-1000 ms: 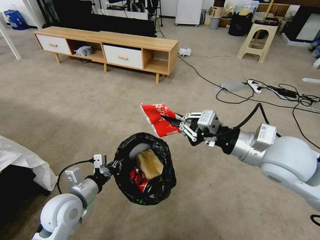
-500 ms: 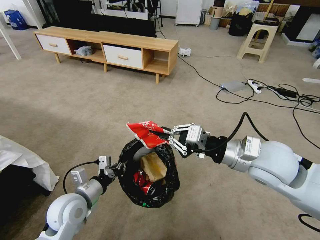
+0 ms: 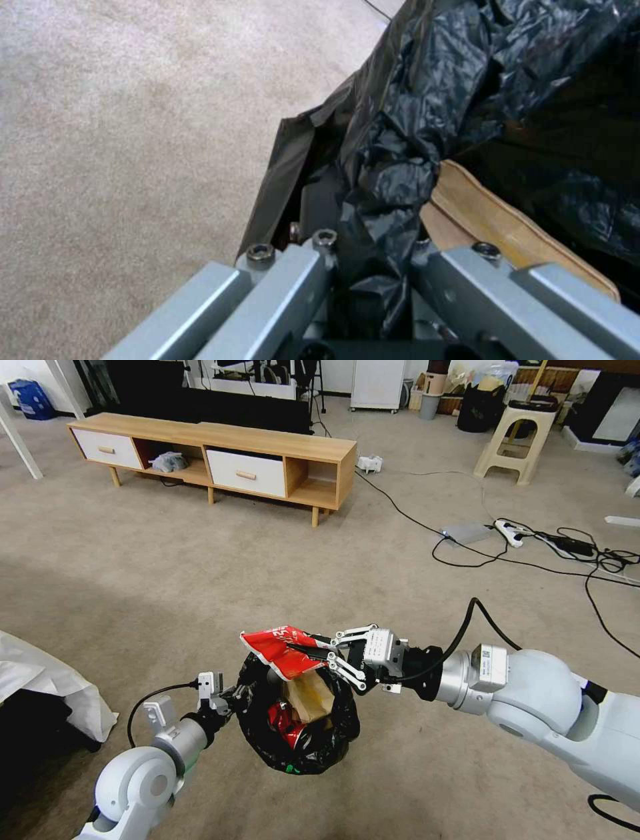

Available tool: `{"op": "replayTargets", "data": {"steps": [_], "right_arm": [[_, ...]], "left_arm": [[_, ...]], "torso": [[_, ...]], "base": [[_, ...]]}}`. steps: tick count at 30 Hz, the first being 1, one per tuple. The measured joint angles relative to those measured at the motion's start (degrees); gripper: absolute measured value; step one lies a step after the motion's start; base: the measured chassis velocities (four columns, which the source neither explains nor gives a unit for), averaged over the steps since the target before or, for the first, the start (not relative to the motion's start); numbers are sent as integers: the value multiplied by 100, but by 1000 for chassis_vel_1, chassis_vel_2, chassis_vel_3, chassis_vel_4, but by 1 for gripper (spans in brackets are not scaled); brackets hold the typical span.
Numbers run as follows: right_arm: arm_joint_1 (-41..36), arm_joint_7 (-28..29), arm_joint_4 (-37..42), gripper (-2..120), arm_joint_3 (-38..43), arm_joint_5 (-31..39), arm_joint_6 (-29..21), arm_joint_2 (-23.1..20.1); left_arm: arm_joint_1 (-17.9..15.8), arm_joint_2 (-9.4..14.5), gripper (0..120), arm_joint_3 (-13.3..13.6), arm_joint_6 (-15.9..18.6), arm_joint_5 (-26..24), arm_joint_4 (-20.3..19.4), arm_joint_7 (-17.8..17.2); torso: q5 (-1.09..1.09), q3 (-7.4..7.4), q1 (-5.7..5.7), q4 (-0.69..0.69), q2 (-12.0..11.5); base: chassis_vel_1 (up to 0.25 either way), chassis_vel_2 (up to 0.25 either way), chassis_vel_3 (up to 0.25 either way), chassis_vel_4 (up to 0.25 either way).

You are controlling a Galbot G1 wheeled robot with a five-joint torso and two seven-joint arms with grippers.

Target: Pick up the trash bin, then pick up the garbage from the floor and place it into the trash bin.

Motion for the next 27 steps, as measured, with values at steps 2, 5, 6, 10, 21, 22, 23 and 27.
{"op": "replayTargets", "data": {"steps": [2, 5, 6, 10, 21, 22, 23, 27], "right_arm": [[-20, -7, -11, 0, -6, -15, -1, 3], [-63, -35, -41, 0, -30, -66, 6, 8], [-80, -58, -60, 0, -51, -99, 15, 12], [-99, -90, -126, 0, -137, -179, 35, 69], [-60, -123, -324, 0, -512, -405, 50, 303], [-60, -123, -324, 0, -512, -405, 50, 303], [-60, -104, -350, 0, -554, -430, 47, 343], [-58, -97, -405, 4, -594, -456, 44, 397]], "left_arm": [[0, -1, 1, -14, 0, -14, -1, -5], [8, 1, 1, -43, 0, -34, -10, -14], [14, 6, 1, -55, 0, -47, -16, -16], [23, 22, 1, -76, 0, -90, -38, -23], [98, 74, 1, -201, 0, -194, -120, -38], [98, 74, 1, -201, 0, -194, -120, -38], [122, 82, 1, -227, 0, -207, -142, -36], [158, 84, 1, -255, 0, -217, -161, -34]], "torso": [[0, 0, 0, 0, 0], [0, 0, 0, 0, 0], [0, 0, 0, 0, 0], [0, 0, 0, 0, 0], [0, 0, 0, 0, 0], [0, 0, 0, 0, 0], [1, 0, 0, 0, 0], [1, 0, 0, 0, 0]], "base": [[0, 0, 0, 0], [0, 0, 0, 0], [0, 0, 0, 0], [0, 0, 0, 0], [0, 0, 0, 0], [0, 0, 0, 0], [0, 0, 0, 0], [0, 0, 0, 0]]}}
